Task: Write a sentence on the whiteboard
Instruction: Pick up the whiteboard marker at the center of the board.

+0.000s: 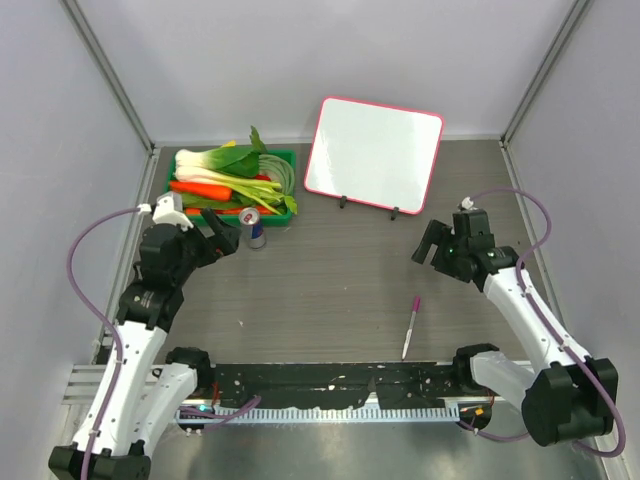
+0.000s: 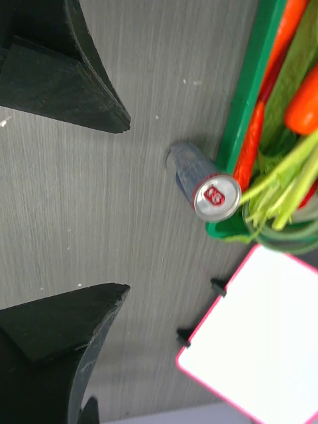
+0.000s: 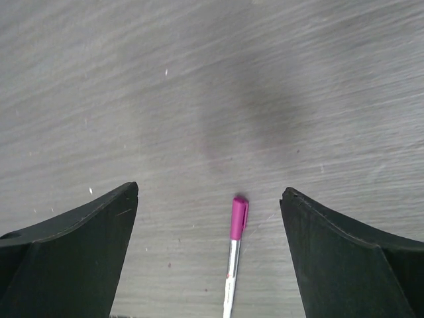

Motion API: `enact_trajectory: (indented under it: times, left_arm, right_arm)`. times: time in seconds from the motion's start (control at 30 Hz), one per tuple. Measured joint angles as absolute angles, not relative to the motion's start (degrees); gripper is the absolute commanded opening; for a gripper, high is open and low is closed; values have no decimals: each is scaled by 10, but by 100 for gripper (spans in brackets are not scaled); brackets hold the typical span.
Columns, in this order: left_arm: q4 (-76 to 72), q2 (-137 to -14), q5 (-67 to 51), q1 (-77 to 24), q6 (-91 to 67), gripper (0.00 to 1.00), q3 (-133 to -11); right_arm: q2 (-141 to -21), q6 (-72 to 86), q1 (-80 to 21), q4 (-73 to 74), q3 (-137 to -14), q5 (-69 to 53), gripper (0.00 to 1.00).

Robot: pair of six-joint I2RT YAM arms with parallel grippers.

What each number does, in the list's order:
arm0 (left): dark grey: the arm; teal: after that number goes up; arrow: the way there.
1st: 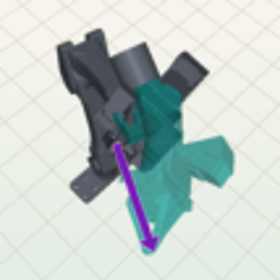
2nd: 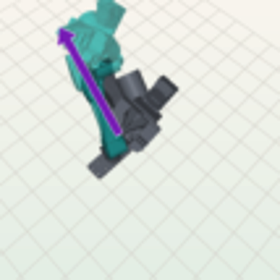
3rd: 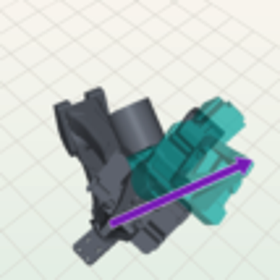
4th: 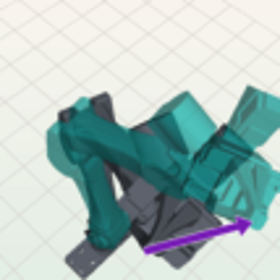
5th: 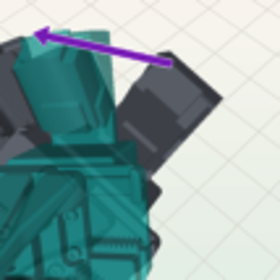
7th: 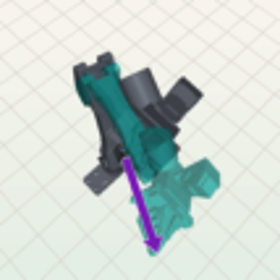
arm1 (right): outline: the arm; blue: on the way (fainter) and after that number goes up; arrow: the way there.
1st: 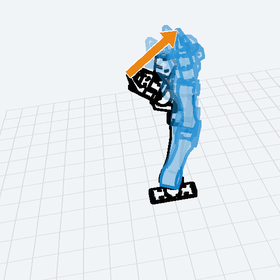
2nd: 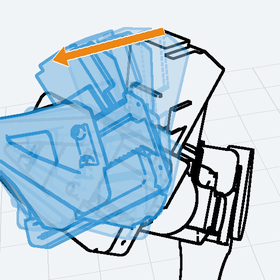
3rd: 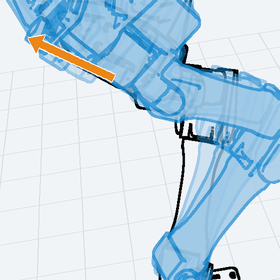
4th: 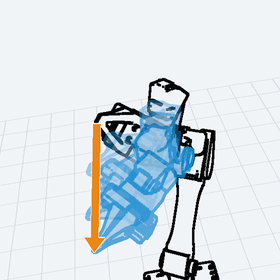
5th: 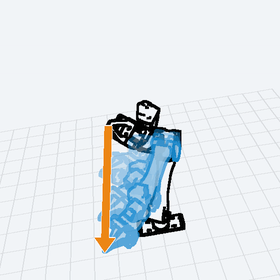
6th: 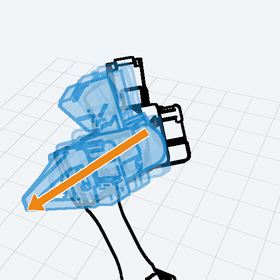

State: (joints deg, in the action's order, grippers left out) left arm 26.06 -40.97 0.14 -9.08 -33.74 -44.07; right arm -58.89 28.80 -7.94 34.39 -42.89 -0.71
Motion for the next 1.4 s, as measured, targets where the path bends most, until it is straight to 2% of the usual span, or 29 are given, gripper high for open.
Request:
enact_trajectory:
  times: [0.17,0.2,0.33,0.47,0.6,0.7,0.8,0.87,0.9,0.97,1.2,1.4]
  left_arm:
    - [255,-390,-50,-91,-326,100,-440]
    - [255,-392,-57,-91,-325,100,-441]
    - [260,-416,-78,-91,-320,100,-453]
    - [262,-451,-102,-91,-313,100,-468]
    - [264,-479,-122,-91,-311,100,-483]
    - [264,-491,-134,-91,-311,100,-489]
    - [265,-496,-142,-91,-311,100,-491]
    - [266,-497,-142,-91,-310,100,-495]
    - [266,-496,-143,-91,-310,100,-497]
    - [266,-496,-143,-91,-310,100,-502]
    - [270,-496,-152,-91,-307,100,-517]
    - [275,-497,-188,-91,-300,100,-522]
  right_arm:
    - [-610,298,-135,382,-429,-12,81]
    - [-616,303,-147,387,-429,-12,73]
    - [-645,322,-177,393,-419,-16,61]
    - [-675,344,-186,392,-383,-18,60]
    - [-692,360,-198,391,-370,-18,53]
    - [-699,367,-202,382,-359,-21,36]
    - [-715,376,-202,366,-340,-34,29]
    - [-716,377,-202,363,-338,-37,20]
    - [-717,376,-202,361,-337,-38,9]
    - [-721,376,-202,354,-337,-46,1]
    - [-728,372,-205,344,-352,-61,1]
    - [-727,359,-206,350,-459,-63,1]
